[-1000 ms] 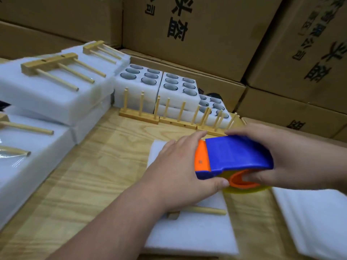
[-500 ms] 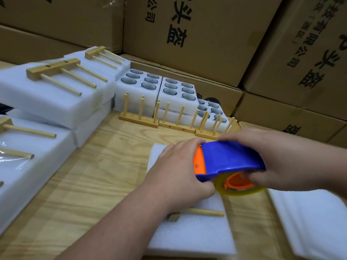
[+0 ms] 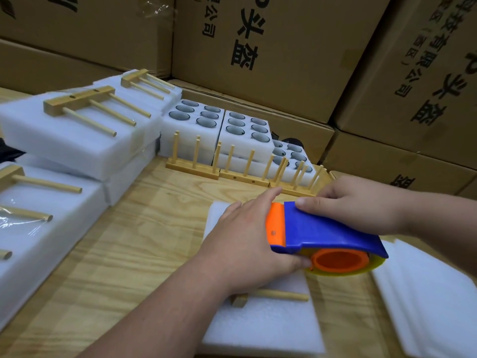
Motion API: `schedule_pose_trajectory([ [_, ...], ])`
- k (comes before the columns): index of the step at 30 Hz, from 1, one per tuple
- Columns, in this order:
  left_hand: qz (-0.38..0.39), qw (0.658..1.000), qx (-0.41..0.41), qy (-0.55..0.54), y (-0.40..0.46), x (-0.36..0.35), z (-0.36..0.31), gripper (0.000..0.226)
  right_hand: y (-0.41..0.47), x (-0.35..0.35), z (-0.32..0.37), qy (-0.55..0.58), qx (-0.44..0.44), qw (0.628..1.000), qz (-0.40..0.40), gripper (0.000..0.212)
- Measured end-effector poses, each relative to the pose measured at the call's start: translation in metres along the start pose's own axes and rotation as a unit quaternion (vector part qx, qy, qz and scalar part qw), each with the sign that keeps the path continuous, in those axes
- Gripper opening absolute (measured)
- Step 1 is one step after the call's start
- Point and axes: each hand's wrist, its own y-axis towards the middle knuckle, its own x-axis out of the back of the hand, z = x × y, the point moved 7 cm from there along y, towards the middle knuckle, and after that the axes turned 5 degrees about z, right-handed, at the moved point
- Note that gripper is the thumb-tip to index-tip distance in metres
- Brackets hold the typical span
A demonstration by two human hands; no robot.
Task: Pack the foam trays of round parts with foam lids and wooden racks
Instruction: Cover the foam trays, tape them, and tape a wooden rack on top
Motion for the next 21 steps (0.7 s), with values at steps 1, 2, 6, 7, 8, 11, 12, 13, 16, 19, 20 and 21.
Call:
schedule_pose_trajectory([
  [1, 0.003, 1.000, 0.004, -0.003, 0.000, 0.000, 0.001, 0.114, 0.002, 0.000, 0.001, -0.002, 0.006, 1.000, -0.010, 0.070],
  [2, 0.006, 1.000, 0.009, -0.007, -0.001, 0.000, 0.001, 0.115, 0.004, 0.001, 0.001, -0.001, 0.016, 1.000, -0.017, 0.070],
  [6, 0.019, 0.999, 0.023, -0.018, -0.001, 0.001, 0.001, 0.120, 0.004, 0.006, 0.001, 0.033, 0.043, 0.998, -0.011, 0.069],
  [7, 0.021, 0.999, 0.025, -0.021, -0.002, 0.001, 0.000, 0.121, 0.004, 0.007, 0.001, 0.037, 0.049, 0.998, -0.005, 0.070],
  [8, 0.023, 0.999, 0.027, -0.022, -0.002, 0.001, 0.000, 0.122, 0.003, 0.008, 0.001, 0.038, 0.054, 0.998, 0.001, 0.072],
  [11, 0.033, 0.999, 0.030, -0.019, -0.001, 0.000, -0.001, 0.126, 0.002, 0.011, -0.001, 0.049, 0.062, 0.997, 0.022, 0.075],
  [12, 0.034, 0.999, 0.028, -0.018, -0.001, -0.001, -0.002, 0.127, 0.001, 0.011, -0.002, 0.049, 0.066, 0.996, 0.024, 0.073],
  [13, 0.033, 0.999, 0.024, -0.015, 0.000, -0.001, -0.002, 0.128, 0.000, 0.011, -0.003, 0.049, 0.070, 0.996, 0.025, 0.070],
  [16, 0.035, 0.999, 0.021, -0.015, 0.001, -0.003, -0.002, 0.129, -0.003, 0.008, -0.007, 0.053, 0.083, 0.995, 0.023, 0.069],
  [19, 0.047, 0.999, 0.008, -0.012, 0.001, -0.006, -0.002, 0.130, -0.005, 0.005, -0.013, 0.069, 0.084, 0.994, 0.021, 0.075],
  [20, 0.052, 0.999, 0.007, -0.012, 0.001, -0.007, -0.001, 0.131, -0.007, 0.005, -0.017, 0.067, 0.075, 0.995, 0.018, 0.077],
  [21, 0.056, 0.998, 0.009, -0.014, 0.002, -0.008, 0.000, 0.133, -0.011, 0.006, -0.020, 0.071, 0.071, 0.995, 0.020, 0.079],
])
